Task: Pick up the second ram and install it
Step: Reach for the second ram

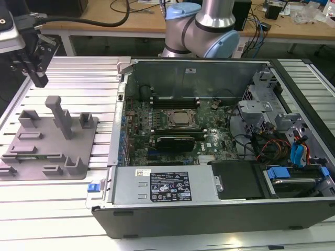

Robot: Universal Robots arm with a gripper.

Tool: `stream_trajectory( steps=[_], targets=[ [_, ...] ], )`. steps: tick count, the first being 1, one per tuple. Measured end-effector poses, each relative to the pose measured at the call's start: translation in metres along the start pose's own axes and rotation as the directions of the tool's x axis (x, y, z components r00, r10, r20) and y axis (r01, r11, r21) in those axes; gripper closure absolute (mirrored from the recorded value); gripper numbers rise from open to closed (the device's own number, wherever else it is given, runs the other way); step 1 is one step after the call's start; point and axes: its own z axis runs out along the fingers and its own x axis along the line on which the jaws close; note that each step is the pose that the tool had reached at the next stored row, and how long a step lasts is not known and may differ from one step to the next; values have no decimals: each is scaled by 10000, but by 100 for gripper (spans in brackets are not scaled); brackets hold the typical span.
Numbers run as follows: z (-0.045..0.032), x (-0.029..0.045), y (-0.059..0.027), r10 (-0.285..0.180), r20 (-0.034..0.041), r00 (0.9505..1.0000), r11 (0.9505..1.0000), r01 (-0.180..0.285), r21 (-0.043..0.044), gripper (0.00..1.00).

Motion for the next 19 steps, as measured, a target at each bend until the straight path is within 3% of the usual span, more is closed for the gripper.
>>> stream_trajectory(
  steps=[8, 11, 15, 19],
  targets=[
    [10, 197, -15, -1, 0, 10000, 10000, 1, 0, 92],
    [57, 293, -26, 0, 1, 10000, 10000, 0, 0, 92],
    [100, 343, -46, -3, 0, 10000, 10000, 3, 0, 92],
    [186, 434, -120, -1, -1, 10000, 10000, 1, 0, 92]
  ],
)
